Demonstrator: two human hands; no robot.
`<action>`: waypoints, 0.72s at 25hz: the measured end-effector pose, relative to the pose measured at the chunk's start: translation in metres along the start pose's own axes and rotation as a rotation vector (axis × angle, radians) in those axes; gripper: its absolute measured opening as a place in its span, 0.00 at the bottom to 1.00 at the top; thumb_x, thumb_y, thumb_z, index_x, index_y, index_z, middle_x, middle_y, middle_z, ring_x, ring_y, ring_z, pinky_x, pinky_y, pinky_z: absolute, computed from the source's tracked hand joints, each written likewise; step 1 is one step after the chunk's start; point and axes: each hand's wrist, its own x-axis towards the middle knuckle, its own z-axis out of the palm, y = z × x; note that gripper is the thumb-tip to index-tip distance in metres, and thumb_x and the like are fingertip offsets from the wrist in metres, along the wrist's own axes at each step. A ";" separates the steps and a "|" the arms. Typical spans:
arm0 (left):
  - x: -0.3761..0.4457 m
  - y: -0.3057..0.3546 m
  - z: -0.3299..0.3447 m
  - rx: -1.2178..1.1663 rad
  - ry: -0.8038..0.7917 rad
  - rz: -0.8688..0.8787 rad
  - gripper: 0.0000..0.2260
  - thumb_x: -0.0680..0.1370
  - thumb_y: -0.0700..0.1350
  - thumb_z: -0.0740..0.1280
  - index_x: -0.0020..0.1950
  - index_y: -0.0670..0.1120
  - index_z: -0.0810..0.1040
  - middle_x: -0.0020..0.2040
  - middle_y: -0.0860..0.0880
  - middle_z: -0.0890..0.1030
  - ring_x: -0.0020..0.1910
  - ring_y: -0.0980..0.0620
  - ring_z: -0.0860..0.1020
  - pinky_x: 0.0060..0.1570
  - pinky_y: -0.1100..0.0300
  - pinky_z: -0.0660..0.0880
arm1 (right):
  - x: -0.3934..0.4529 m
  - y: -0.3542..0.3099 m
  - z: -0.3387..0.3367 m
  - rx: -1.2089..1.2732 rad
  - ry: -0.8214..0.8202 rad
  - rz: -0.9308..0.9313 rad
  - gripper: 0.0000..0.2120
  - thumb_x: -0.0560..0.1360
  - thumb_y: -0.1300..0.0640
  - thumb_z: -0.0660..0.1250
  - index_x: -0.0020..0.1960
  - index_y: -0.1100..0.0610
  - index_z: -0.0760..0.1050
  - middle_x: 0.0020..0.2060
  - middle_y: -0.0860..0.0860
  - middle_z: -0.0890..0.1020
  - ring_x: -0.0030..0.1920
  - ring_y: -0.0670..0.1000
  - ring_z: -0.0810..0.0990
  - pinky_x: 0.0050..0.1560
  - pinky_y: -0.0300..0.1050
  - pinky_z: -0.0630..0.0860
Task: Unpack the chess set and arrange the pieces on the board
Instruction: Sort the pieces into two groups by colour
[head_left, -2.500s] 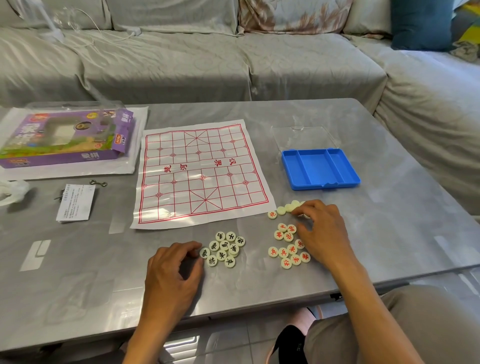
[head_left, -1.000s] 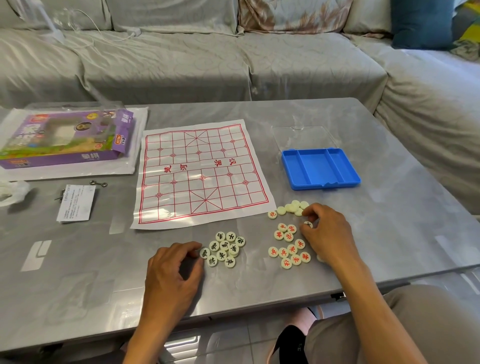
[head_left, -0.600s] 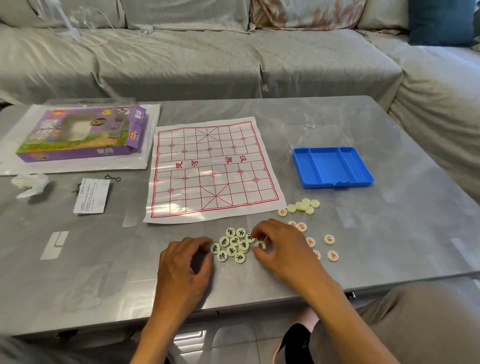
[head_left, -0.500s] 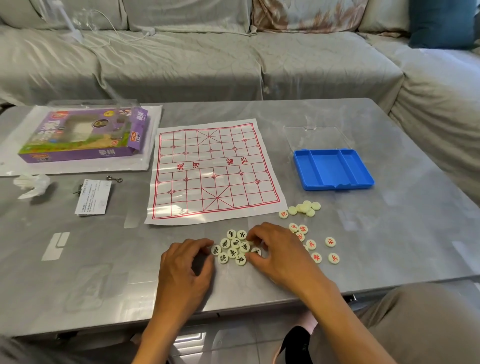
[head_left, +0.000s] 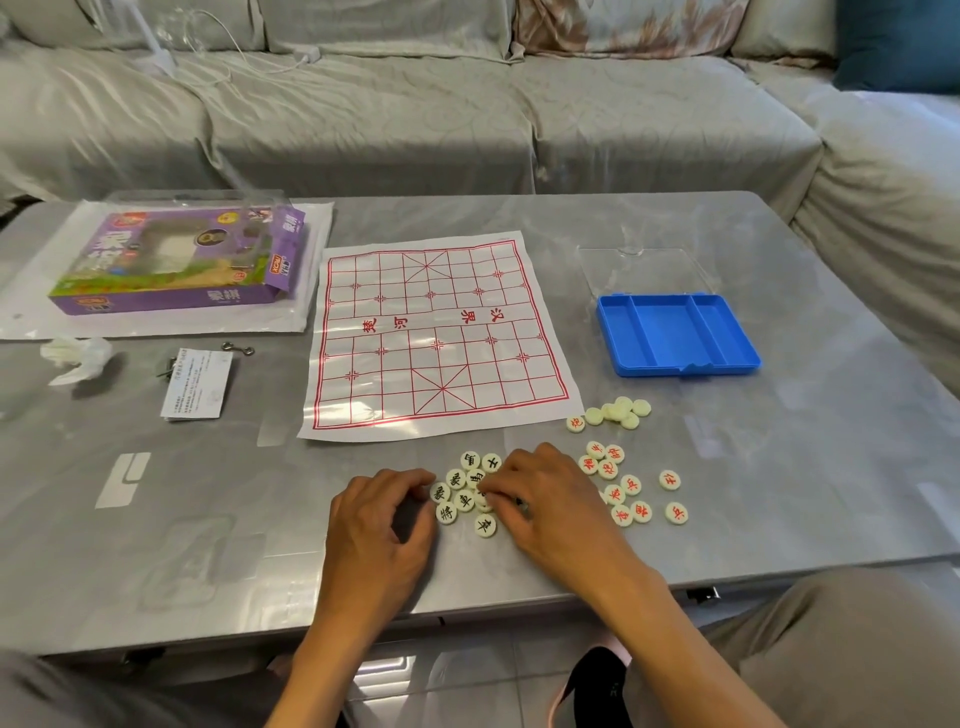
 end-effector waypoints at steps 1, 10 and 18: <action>0.000 0.000 0.000 0.003 0.001 0.000 0.17 0.74 0.59 0.59 0.54 0.52 0.79 0.47 0.58 0.80 0.46 0.59 0.73 0.51 0.68 0.64 | 0.001 -0.001 0.002 -0.011 0.018 0.015 0.10 0.78 0.51 0.63 0.53 0.50 0.81 0.45 0.48 0.81 0.45 0.51 0.74 0.42 0.46 0.71; 0.000 0.000 0.002 0.008 0.007 0.003 0.17 0.74 0.59 0.59 0.54 0.52 0.80 0.47 0.57 0.80 0.46 0.59 0.72 0.50 0.68 0.64 | 0.002 -0.007 0.012 -0.034 0.063 0.023 0.09 0.76 0.50 0.66 0.54 0.50 0.79 0.46 0.47 0.80 0.45 0.48 0.74 0.42 0.41 0.69; 0.000 -0.001 0.002 0.002 0.008 0.004 0.16 0.74 0.59 0.60 0.54 0.52 0.79 0.47 0.58 0.79 0.46 0.58 0.73 0.49 0.62 0.67 | 0.002 -0.002 0.012 -0.061 0.177 0.118 0.05 0.74 0.53 0.68 0.49 0.51 0.81 0.43 0.46 0.79 0.42 0.48 0.73 0.39 0.41 0.71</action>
